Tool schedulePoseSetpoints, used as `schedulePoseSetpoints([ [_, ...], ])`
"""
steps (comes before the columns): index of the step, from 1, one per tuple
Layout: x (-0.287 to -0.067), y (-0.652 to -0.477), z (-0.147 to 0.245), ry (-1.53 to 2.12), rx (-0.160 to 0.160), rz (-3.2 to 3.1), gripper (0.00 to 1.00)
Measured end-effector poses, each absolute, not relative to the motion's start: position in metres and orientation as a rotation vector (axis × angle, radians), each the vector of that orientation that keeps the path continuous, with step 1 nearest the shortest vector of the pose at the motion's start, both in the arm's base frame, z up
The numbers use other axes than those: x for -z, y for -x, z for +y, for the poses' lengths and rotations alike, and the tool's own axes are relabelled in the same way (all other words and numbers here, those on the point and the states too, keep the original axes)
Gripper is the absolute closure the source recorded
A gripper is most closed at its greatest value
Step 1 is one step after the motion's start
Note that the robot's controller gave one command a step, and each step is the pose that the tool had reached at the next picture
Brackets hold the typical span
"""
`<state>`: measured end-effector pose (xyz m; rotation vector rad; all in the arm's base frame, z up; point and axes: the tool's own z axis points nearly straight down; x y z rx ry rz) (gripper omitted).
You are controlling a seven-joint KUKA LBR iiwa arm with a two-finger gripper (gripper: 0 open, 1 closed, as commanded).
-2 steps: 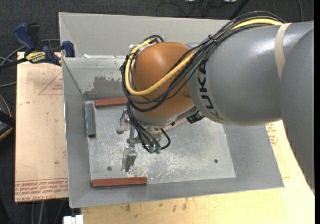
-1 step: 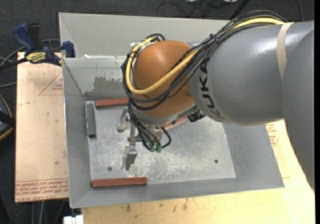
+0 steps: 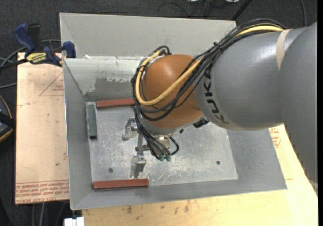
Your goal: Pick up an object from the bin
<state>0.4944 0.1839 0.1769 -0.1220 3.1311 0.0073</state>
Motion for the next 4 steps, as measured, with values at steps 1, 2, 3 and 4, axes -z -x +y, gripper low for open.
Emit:
schedulePoseSetpoints([
  [1, -0.130, -0.497, 0.170, 0.152, 0.001, 3.140, 0.00],
  [2, -0.077, -0.484, 0.182, 0.206, -0.012, 3.119, 1.00],
  [3, -0.077, -0.484, 0.182, 0.206, -0.012, 3.119, 1.00],
  [4, -0.108, -0.487, 0.229, 0.520, -0.003, 3.097, 1.00],
])
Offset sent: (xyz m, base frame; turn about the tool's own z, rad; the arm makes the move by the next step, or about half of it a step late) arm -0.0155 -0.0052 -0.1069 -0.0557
